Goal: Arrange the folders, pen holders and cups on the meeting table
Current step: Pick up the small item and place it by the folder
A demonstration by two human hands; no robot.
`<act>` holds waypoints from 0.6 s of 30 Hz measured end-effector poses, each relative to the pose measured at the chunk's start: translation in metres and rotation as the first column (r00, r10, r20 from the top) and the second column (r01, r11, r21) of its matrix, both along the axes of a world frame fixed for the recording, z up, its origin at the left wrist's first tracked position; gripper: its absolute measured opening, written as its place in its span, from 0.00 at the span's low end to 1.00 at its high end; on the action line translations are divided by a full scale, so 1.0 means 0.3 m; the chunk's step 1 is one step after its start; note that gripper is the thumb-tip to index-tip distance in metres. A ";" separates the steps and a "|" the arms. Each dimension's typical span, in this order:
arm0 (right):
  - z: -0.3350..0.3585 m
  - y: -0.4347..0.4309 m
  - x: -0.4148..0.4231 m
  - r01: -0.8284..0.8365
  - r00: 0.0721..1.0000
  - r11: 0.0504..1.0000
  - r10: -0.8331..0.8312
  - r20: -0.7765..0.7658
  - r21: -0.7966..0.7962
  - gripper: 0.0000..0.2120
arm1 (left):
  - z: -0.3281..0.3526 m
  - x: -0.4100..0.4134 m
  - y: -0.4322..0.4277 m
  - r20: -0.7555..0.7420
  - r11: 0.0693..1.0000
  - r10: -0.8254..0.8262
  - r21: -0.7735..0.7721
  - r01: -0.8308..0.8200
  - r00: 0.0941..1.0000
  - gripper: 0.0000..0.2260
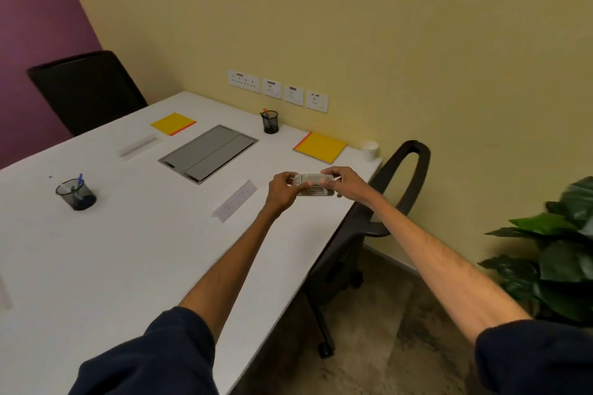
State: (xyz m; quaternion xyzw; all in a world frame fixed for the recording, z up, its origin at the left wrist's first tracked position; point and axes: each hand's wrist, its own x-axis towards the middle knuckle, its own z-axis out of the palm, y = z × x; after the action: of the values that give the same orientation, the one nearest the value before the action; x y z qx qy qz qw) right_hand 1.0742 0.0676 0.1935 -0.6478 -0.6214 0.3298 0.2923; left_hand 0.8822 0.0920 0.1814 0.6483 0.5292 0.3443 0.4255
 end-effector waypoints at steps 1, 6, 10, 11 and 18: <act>0.013 -0.002 0.033 0.011 1.000 1.000 -0.011 -0.001 0.008 0.21 | 0.015 0.036 0.001 0.008 1.000 -0.005 0.000 0.005 1.000 0.24; 0.050 0.002 0.193 0.054 0.998 0.997 -0.052 -0.036 0.053 0.22 | 0.068 0.208 0.040 0.038 0.999 -0.037 0.023 0.036 0.999 0.26; 0.053 0.031 0.323 0.109 0.989 0.991 -0.100 -0.106 0.082 0.22 | 0.085 0.353 0.090 0.073 0.999 -0.012 0.042 0.009 0.997 0.28; 0.054 0.047 0.356 0.115 0.986 0.989 -0.103 -0.127 0.092 0.21 | 0.087 0.391 0.106 0.079 0.999 -0.001 0.049 -0.003 0.997 0.29; 0.024 0.233 0.580 0.066 0.997 0.991 -0.069 0.027 0.120 0.29 | 0.036 0.656 0.313 0.141 0.999 0.026 0.037 -0.032 0.990 0.23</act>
State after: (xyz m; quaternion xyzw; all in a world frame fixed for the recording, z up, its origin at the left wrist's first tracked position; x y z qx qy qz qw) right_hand 1.2481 0.1374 0.2007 -0.6550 -0.6222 0.2720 0.3315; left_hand 1.0789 0.1858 0.1921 0.6228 0.5004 0.4057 0.4439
